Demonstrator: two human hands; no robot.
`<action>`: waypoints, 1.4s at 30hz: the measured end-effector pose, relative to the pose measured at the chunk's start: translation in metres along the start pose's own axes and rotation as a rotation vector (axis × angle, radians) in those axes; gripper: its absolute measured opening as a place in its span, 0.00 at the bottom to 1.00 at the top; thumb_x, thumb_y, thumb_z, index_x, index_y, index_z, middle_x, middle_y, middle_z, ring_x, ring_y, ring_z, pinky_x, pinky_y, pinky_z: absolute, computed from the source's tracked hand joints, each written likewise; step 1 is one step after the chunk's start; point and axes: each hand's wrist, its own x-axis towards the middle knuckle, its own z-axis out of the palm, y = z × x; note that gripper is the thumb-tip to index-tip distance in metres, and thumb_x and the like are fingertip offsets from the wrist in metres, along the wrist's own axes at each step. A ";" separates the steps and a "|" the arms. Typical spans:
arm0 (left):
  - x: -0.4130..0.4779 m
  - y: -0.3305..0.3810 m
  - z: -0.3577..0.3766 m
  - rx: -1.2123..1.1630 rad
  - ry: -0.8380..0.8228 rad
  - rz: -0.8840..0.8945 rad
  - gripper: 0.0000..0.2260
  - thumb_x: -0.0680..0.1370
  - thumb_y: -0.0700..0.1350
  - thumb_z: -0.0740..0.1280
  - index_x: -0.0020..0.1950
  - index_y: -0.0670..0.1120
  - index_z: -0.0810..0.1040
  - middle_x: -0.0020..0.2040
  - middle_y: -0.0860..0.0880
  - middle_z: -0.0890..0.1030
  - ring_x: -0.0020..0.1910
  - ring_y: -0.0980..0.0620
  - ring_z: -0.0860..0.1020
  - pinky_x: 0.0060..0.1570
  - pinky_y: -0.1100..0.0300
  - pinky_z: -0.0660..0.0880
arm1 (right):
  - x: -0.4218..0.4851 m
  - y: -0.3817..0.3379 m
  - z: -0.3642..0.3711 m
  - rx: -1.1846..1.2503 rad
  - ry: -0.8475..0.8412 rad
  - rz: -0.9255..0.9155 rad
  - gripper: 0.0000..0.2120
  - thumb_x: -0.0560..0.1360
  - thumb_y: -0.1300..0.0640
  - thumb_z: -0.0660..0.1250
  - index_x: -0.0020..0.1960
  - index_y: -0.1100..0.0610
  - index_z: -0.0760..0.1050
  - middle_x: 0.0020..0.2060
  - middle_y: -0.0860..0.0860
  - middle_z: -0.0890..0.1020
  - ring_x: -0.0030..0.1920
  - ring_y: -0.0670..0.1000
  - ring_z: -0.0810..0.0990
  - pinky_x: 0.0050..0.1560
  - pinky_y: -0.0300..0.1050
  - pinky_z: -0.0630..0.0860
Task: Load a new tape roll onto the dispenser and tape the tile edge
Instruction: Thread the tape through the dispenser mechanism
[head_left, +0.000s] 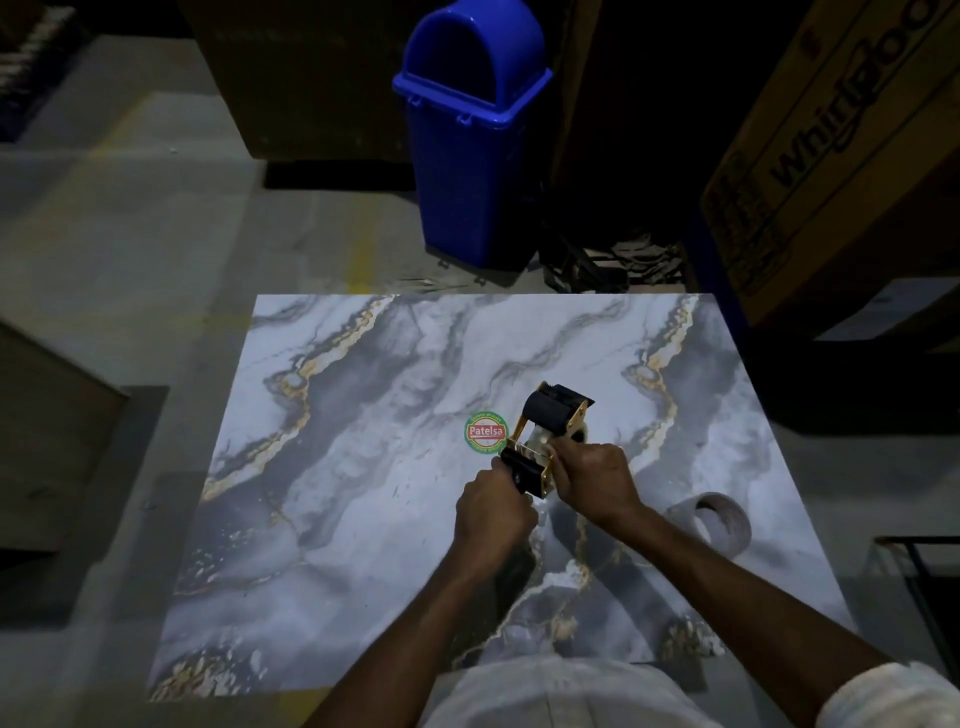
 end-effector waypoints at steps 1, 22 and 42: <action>-0.001 0.000 0.001 0.013 0.002 -0.001 0.18 0.79 0.46 0.70 0.68 0.46 0.73 0.59 0.46 0.83 0.53 0.46 0.83 0.53 0.54 0.80 | -0.002 0.000 0.001 0.034 0.026 0.017 0.05 0.76 0.56 0.68 0.44 0.55 0.81 0.28 0.54 0.82 0.24 0.54 0.79 0.27 0.42 0.75; -0.009 0.008 0.003 0.130 0.048 0.048 0.26 0.81 0.45 0.68 0.76 0.43 0.65 0.61 0.45 0.83 0.54 0.44 0.83 0.54 0.51 0.82 | -0.019 -0.030 -0.024 0.658 0.236 0.512 0.20 0.79 0.59 0.67 0.29 0.50 0.70 0.20 0.47 0.68 0.23 0.43 0.66 0.27 0.40 0.64; -0.001 0.002 -0.011 0.272 0.104 0.129 0.31 0.77 0.40 0.66 0.79 0.38 0.60 0.59 0.42 0.82 0.55 0.40 0.81 0.50 0.49 0.77 | 0.013 -0.061 -0.051 -0.035 0.065 0.246 0.02 0.77 0.57 0.66 0.47 0.55 0.75 0.48 0.54 0.75 0.48 0.56 0.72 0.45 0.52 0.72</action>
